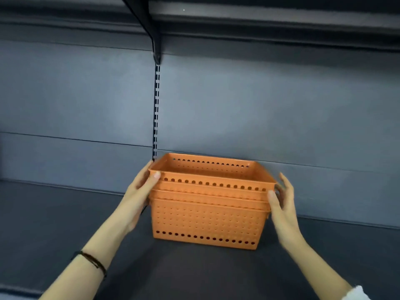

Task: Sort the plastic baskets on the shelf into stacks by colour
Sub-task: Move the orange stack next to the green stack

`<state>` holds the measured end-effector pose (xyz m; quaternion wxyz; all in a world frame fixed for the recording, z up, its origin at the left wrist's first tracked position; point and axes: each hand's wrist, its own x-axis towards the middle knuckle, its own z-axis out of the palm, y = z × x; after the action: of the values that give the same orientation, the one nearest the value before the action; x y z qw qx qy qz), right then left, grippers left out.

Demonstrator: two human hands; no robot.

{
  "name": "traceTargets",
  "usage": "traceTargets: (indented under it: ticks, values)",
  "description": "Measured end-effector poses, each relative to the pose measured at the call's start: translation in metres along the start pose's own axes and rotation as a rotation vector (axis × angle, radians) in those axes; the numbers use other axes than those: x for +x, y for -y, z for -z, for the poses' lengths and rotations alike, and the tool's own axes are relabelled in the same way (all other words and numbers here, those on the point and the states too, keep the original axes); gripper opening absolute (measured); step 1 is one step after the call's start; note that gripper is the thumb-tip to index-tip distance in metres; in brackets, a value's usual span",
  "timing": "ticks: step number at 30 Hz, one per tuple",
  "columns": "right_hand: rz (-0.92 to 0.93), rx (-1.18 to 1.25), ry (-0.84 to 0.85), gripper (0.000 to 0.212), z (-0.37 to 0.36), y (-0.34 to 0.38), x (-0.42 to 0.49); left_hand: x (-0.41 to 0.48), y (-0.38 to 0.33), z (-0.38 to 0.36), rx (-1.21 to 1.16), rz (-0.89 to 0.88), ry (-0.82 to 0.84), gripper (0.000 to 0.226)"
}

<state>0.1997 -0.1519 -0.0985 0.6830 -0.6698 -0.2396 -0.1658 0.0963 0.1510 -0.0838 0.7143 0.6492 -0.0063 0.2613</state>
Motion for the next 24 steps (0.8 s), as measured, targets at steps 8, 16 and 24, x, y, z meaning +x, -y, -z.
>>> traceTargets:
  ticks: [8, 16, 24]
  values:
    - [-0.084, 0.142, 0.255, 0.087, 0.007, -0.036, -0.008, 0.0, 0.049, -0.033, 0.035, 0.094, -0.047, 0.113]
    - [-0.163, 0.201, 0.225, 0.1, 0.003, -0.031, 0.001, -0.008, 0.047, -0.038, 0.05, 0.087, -0.09, 0.112]
    - [-0.089, 0.236, 0.275, 0.101, -0.03, 0.019, 0.001, -0.034, -0.005, -0.008, 0.032, -0.018, -0.154, 0.106]
